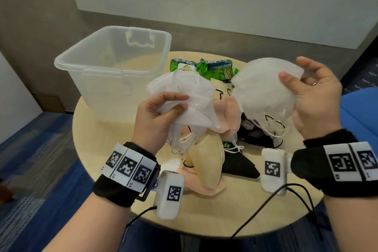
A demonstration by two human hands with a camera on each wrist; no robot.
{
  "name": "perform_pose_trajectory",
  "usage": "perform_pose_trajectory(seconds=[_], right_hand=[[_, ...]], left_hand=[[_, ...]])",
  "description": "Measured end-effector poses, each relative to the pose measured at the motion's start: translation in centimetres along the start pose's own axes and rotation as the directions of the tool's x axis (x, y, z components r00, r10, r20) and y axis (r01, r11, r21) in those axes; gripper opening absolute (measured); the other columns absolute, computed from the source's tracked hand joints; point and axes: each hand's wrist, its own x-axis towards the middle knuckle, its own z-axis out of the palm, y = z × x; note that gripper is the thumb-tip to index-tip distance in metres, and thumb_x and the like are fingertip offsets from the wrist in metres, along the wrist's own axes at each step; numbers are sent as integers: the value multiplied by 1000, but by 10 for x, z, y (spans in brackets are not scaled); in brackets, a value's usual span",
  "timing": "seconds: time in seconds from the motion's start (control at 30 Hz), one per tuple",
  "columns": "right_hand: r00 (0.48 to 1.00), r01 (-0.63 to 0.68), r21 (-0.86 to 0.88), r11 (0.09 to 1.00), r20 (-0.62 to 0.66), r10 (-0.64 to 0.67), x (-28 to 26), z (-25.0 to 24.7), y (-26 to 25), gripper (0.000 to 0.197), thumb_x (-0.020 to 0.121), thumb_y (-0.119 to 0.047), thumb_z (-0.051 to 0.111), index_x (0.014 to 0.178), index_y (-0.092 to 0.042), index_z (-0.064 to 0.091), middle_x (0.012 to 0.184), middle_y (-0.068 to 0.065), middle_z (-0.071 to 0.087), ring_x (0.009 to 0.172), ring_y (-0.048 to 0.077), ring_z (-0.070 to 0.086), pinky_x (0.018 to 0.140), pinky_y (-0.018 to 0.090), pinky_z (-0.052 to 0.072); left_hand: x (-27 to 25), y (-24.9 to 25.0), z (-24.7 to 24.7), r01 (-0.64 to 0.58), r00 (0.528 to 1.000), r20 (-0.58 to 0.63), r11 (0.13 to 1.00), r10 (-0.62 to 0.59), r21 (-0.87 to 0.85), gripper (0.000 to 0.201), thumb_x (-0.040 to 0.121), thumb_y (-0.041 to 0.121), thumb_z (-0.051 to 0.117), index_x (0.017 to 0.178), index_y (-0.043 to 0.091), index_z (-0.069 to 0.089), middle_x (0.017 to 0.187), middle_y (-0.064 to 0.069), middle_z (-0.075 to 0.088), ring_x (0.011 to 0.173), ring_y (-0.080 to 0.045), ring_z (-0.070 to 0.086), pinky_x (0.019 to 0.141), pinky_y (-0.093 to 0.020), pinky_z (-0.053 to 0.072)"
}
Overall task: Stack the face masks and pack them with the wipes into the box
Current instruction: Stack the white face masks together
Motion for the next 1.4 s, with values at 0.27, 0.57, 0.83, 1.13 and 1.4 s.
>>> perform_pose_trajectory(seconds=[0.27, 0.57, 0.83, 1.13, 1.4], right_hand=[[959, 121, -119, 985, 271, -85, -18, 13, -8, 41, 77, 5, 68, 103, -25, 61, 64, -12, 68, 63, 2, 61, 64, 21, 53], [884, 248, -453, 856, 467, -9, -46, 43, 24, 44, 79, 14, 45, 76, -21, 72, 83, 1, 63, 83, 14, 57, 73, 12, 40], [843, 289, -377, 880, 536, -48, -65, 53, 33, 32, 66, -41, 70, 95, -29, 69, 98, -5, 64, 100, 23, 59, 89, 43, 49], [845, 369, -318, 873, 507, -172, -60, 57, 38, 19, 73, -23, 73, 82, -7, 75, 83, 0, 65, 79, 13, 61, 75, 22, 49], [850, -5, -270, 963, 507, 146, -40, 36, 26, 11, 77, -20, 67, 74, -11, 71, 79, 5, 64, 76, 18, 59, 72, 33, 48]], left_hand=[[1, 1, 5, 54, 998, -33, 997, -56, -61, 31, 78, -7, 65, 98, 17, 68, 96, 9, 70, 92, -7, 64, 78, -18, 52], [5, 5, 6, 41, 993, -108, 999, -44, -28, 29, 83, -5, 62, 100, 18, 65, 100, 5, 67, 88, -1, 64, 76, -16, 52], [6, 4, 8, 62, 986, -154, 997, -68, -46, 21, 88, -1, 57, 99, 15, 65, 99, 0, 67, 86, -5, 63, 76, -18, 53], [6, 3, 0, 79, 987, -131, 992, -92, -98, 14, 92, 11, 54, 92, 15, 67, 86, 11, 70, 85, 1, 62, 73, -13, 46], [9, 1, -13, 97, 972, -210, 994, -104, -41, 21, 94, 9, 49, 86, 17, 66, 84, 14, 67, 85, 6, 58, 77, -9, 43]])
